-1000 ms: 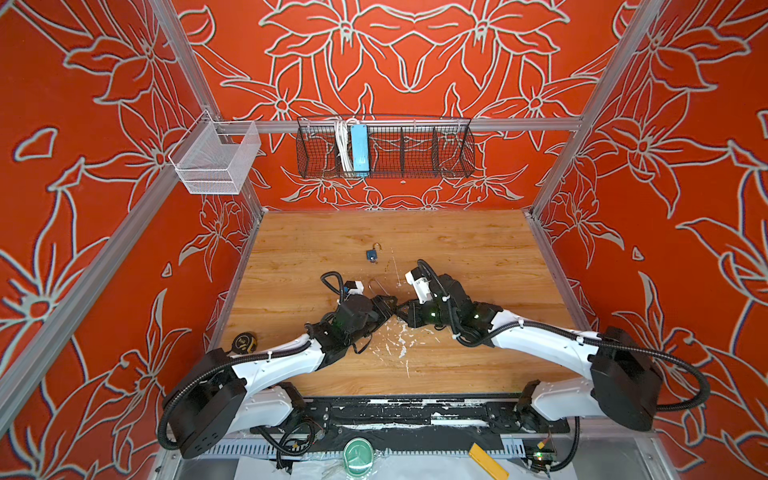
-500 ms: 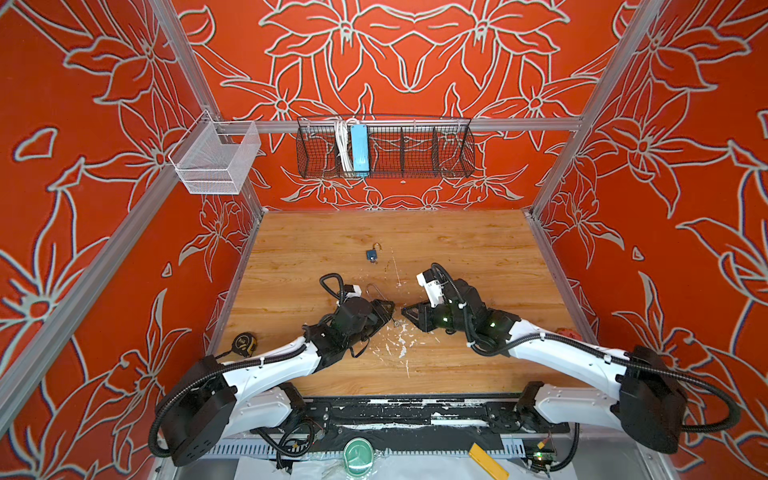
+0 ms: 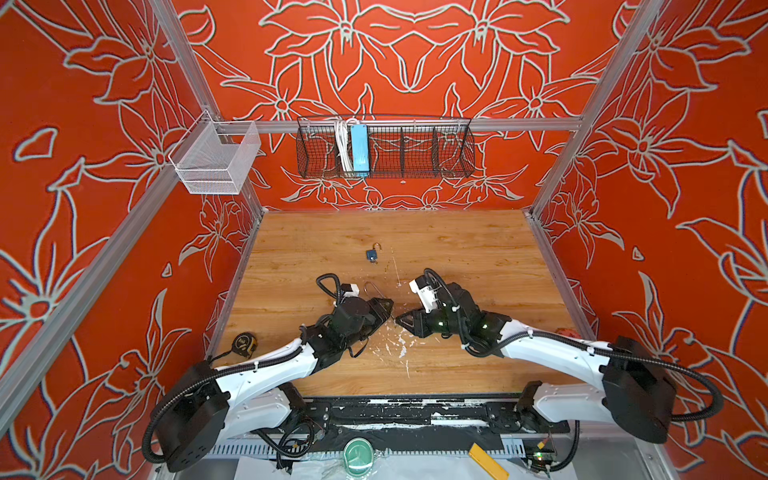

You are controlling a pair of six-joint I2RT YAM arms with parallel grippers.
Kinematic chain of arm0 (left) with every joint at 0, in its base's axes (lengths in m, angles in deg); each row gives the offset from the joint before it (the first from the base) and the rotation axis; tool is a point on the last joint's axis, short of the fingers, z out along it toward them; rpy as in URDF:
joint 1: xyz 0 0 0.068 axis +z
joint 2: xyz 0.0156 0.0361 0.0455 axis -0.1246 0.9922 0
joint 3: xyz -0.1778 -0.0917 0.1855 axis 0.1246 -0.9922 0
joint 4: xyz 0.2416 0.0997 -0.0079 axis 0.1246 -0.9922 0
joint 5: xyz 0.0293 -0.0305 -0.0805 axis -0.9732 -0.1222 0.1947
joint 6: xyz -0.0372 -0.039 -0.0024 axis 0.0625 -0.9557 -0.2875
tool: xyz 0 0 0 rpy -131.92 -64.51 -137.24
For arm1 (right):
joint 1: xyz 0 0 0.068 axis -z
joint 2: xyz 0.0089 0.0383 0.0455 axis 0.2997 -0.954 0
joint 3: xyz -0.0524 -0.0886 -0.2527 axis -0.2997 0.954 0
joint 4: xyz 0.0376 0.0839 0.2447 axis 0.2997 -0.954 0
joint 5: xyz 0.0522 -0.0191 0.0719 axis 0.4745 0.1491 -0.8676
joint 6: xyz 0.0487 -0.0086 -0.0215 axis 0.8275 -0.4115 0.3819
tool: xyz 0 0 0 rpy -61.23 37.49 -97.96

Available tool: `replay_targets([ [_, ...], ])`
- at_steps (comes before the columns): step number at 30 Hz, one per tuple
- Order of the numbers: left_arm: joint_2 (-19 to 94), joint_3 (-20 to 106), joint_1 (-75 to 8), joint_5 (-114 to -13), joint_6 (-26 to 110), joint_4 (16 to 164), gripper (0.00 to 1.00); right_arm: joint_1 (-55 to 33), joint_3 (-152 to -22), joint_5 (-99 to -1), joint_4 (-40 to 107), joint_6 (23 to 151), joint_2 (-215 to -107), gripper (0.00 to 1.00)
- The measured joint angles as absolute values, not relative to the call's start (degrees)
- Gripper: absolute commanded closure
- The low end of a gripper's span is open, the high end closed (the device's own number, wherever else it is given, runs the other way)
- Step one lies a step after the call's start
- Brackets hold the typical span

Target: Unlock with the key

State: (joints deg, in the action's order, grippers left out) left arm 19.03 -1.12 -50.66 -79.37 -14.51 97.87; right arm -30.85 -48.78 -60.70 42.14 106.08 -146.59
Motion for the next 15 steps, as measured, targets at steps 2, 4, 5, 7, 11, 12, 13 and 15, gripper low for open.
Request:
replay_targets([
  [2,19.03,-1.12,-50.66,-79.37,-14.55,97.85,1.0,-30.96,-48.78,-60.68,42.1,106.08,-146.66,0.72],
  [4,19.01,-1.14,-50.66,-79.37,-14.58,97.83,1.0,-31.05,-48.78,-60.68,42.1,106.08,-146.79,0.72],
  [5,18.97,-1.14,-50.66,-79.37,-14.58,97.81,1.0,-31.05,-48.78,-60.68,42.06,106.08,-146.83,0.73],
  [7,18.84,-1.18,-50.66,-79.37,-14.58,97.76,1.0,-31.05,-48.78,-60.66,41.99,106.06,-146.87,0.75],
  [11,18.44,-1.45,-50.66,-79.42,-14.58,97.7,1.0,-31.16,-48.78,-60.66,41.84,105.99,-147.29,0.78],
  [12,18.42,-1.47,-50.66,-79.44,-14.58,97.7,1.0,-31.18,-48.78,-60.66,41.82,105.99,-147.46,0.79],
  [13,18.4,-1.49,-50.66,-79.48,-14.58,97.7,1.0,-31.24,-48.78,-60.66,41.75,105.99,-147.73,0.8],
  [15,18.4,-1.56,-50.66,-79.55,-14.58,97.7,1.0,-31.4,-48.78,-60.68,41.71,105.99,-148.32,0.84],
])
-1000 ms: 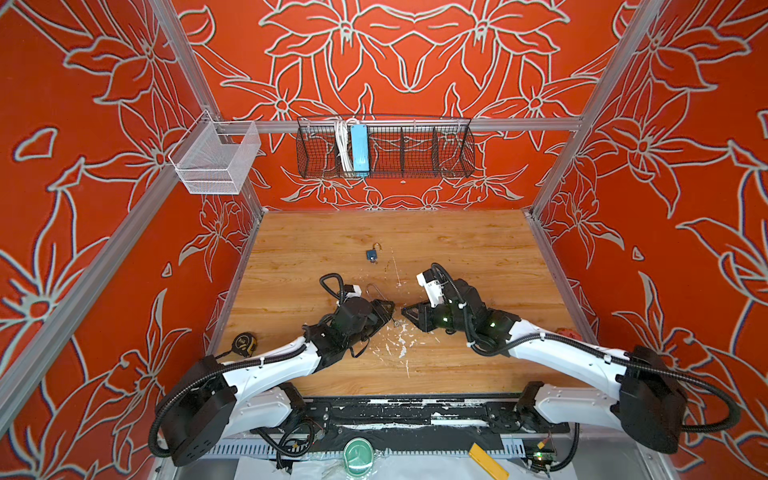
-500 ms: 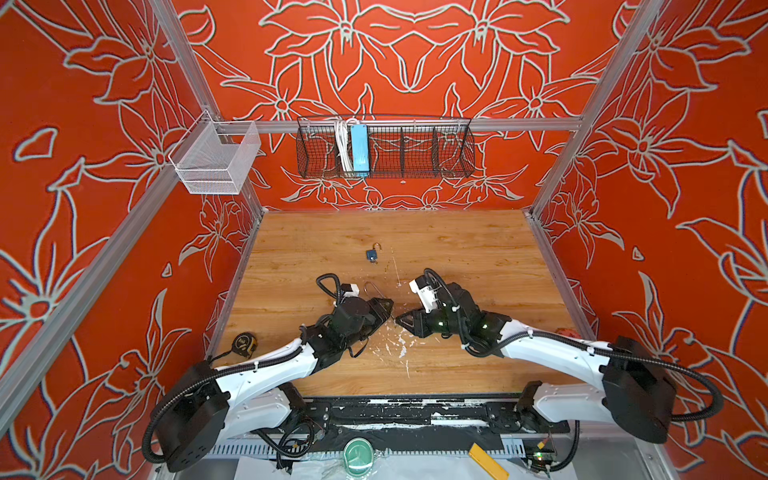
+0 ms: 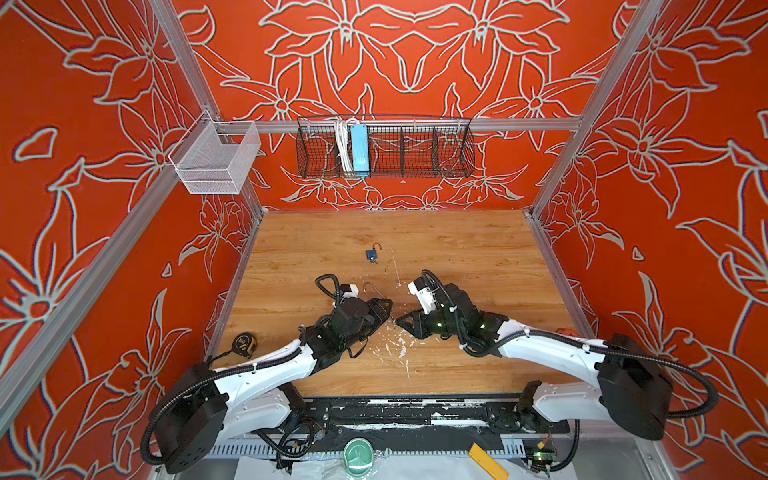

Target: Unlock with the key

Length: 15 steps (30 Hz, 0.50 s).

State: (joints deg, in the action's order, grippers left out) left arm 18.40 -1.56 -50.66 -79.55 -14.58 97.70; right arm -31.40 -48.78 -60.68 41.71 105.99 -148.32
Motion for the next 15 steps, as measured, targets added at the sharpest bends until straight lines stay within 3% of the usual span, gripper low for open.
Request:
replay_targets([
  [15,18.4,-1.69,-50.66,-79.74,-14.58,97.67,1.0,-31.81,-49.8,-60.81,41.97,105.86,-150.7,0.88],
])
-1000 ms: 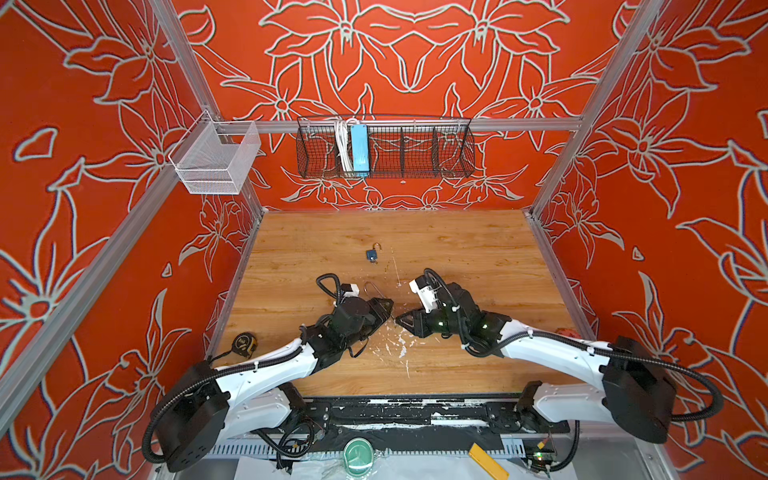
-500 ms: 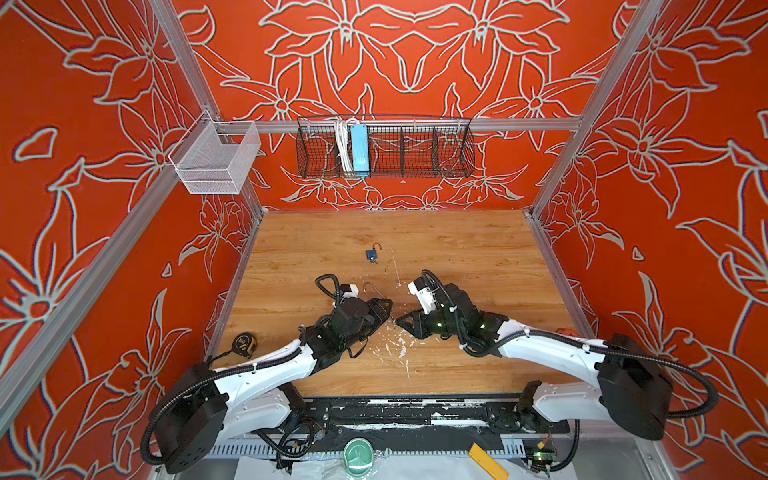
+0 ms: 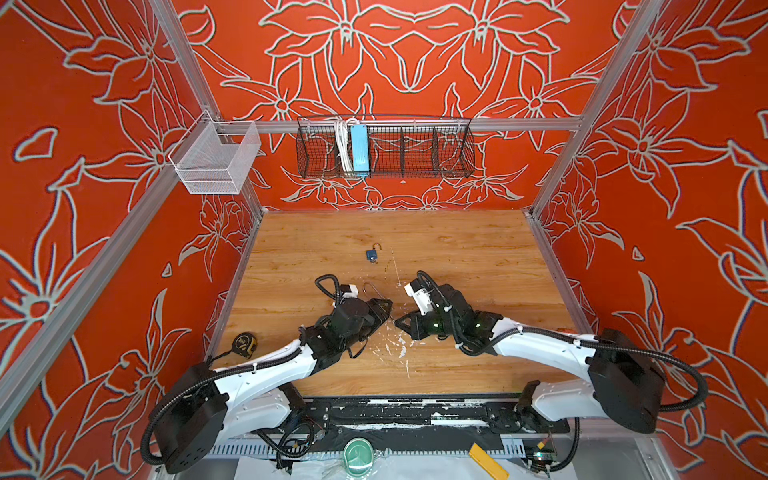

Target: Unlock with the key

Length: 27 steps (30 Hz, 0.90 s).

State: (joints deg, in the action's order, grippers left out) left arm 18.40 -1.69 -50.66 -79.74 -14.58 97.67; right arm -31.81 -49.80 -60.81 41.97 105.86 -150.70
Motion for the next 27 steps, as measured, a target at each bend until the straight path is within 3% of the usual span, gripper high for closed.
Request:
replay_targets([
  [11,18.4,-1.8,-50.66,-80.01,-14.6,97.67,1.0,-32.07,-50.63,-61.18,41.9,105.79,-151.35,1.0],
  [27,18.4,-1.88,-50.66,-80.07,-14.38,97.72,1.0,-32.07,-52.8,-60.68,38.17,104.02,-151.66,1.0],
])
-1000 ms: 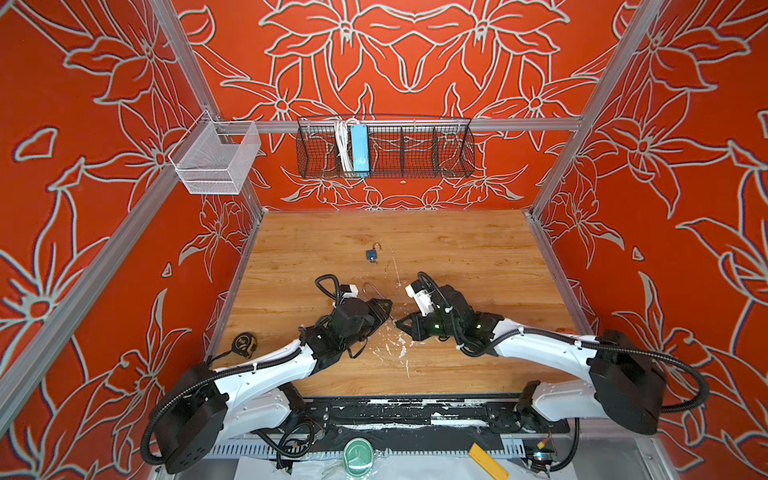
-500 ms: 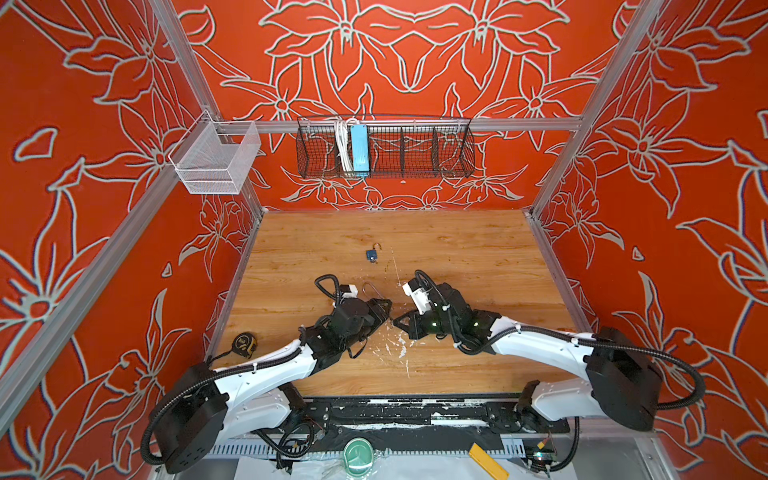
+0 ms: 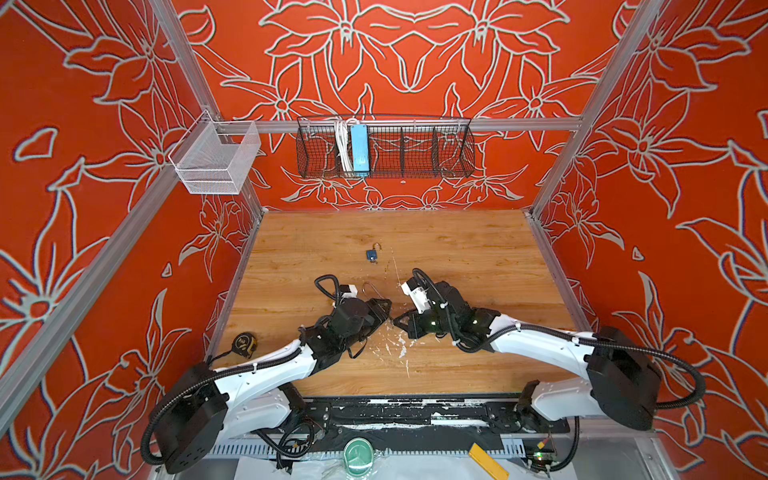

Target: Unlock with the key

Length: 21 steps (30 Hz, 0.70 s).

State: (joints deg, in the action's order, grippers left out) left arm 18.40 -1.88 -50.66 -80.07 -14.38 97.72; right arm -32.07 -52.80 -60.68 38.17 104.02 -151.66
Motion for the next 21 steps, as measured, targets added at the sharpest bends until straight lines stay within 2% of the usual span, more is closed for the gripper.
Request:
replay_targets([
  [21,17.99,-1.88,-50.62,-79.04,-11.08,98.22,1.0,-32.07,-55.57,-58.49,33.53,101.73,-151.53,1.0],
])
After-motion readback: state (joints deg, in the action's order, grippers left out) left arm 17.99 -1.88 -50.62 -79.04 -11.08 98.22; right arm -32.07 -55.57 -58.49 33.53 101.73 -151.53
